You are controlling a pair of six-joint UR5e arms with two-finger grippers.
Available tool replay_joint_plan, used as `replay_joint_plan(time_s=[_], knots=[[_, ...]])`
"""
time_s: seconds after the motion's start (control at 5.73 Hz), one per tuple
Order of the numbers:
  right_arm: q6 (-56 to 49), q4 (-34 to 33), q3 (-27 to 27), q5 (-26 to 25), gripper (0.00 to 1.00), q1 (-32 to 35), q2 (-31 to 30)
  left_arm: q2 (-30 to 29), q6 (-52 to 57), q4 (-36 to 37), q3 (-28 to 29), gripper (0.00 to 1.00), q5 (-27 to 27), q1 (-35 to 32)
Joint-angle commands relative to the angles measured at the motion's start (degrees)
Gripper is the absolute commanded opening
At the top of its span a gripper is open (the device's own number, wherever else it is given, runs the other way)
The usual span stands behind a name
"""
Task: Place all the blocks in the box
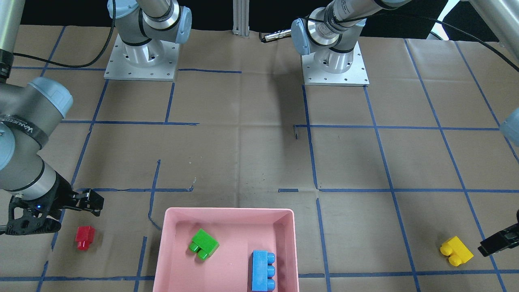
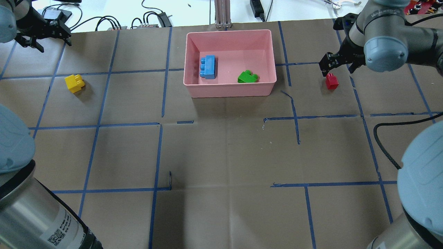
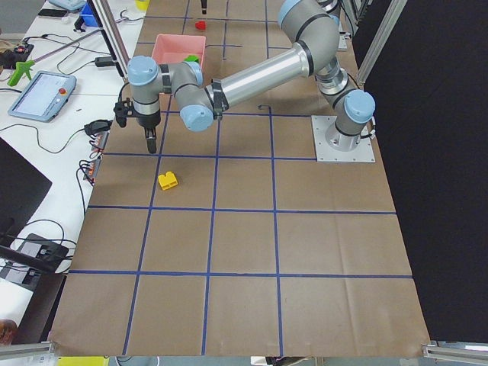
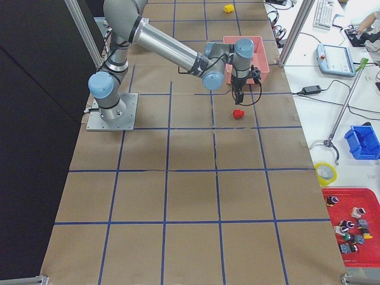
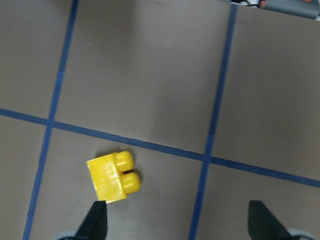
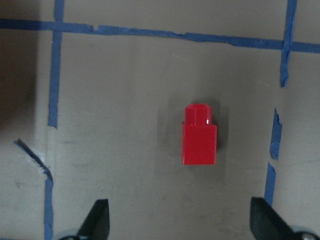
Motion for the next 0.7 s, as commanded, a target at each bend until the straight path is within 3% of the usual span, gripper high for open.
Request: replay_joint_plan(time_s=[0.0,0.52], knots=[[0.91,-4.21,0.73,-0.55,1.00,-0.45,5.01,-0.42,2.64,0.42,0.71,1.00,0.48,2.25],[0.82,-7.46,0.21,-0.64,1.00,-0.62,7.83,-0.94,-22.06,1.21,-3.13,1.00,-0.13,2.96]])
